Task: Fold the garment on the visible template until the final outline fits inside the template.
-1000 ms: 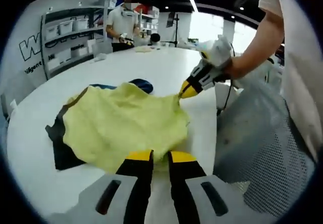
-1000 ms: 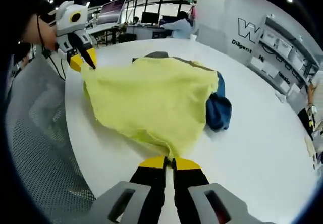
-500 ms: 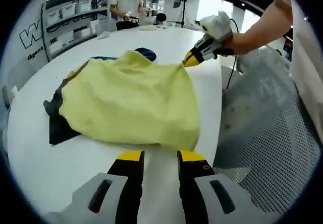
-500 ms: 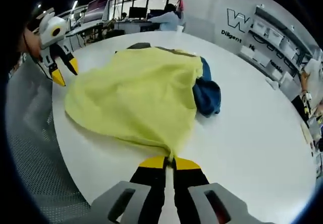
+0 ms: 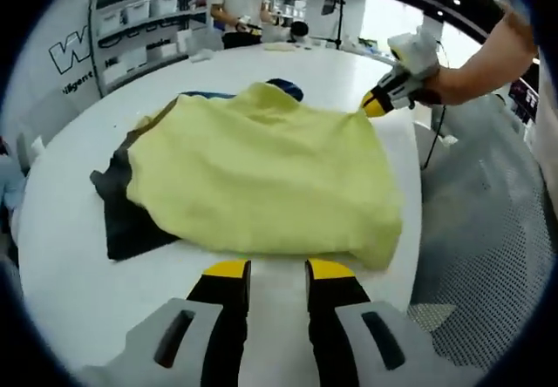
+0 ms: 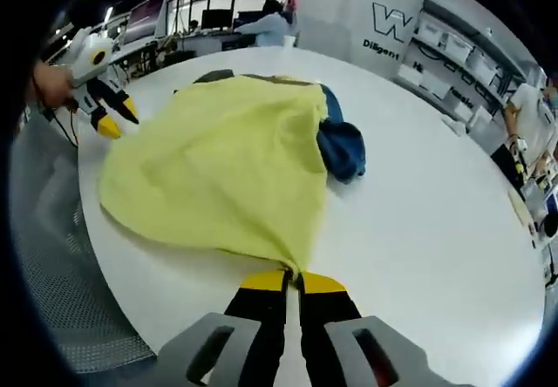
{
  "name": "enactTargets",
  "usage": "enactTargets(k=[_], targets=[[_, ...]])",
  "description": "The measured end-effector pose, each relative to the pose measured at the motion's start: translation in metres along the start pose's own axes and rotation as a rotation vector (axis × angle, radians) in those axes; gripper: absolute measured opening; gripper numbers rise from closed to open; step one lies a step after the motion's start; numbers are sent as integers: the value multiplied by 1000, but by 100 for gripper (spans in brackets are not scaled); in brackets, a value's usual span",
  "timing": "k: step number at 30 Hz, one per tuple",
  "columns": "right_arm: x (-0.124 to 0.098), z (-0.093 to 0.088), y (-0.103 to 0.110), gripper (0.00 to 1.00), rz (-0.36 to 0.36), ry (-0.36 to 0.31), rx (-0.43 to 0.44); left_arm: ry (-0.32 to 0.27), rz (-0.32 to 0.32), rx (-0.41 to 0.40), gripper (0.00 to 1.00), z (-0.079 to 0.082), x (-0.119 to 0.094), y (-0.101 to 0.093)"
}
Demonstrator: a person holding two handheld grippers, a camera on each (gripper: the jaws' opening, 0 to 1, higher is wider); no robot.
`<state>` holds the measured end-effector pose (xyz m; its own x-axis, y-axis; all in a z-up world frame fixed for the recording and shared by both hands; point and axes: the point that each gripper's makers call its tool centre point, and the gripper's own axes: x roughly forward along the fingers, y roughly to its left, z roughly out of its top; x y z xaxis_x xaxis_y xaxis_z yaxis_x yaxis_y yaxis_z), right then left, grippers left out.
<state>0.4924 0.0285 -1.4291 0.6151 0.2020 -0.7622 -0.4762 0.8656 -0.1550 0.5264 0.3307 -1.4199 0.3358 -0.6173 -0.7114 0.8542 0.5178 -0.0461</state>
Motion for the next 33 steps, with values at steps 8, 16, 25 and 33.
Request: enactTargets(k=[8, 16, 25, 33], targets=[[-8, -14, -14, 0, -24, 16, 48, 0, 170, 0, 23, 16, -2, 78], [-17, -9, -15, 0, 0, 0, 38, 26, 222, -112, 22, 23, 10, 125], [-28, 21, -28, 6, 17, -53, 18, 5, 200, -236, 23, 35, 24, 144], [3, 66, -56, 8, 26, -105, -23, 43, 185, -280, 21, 31, 35, 147]])
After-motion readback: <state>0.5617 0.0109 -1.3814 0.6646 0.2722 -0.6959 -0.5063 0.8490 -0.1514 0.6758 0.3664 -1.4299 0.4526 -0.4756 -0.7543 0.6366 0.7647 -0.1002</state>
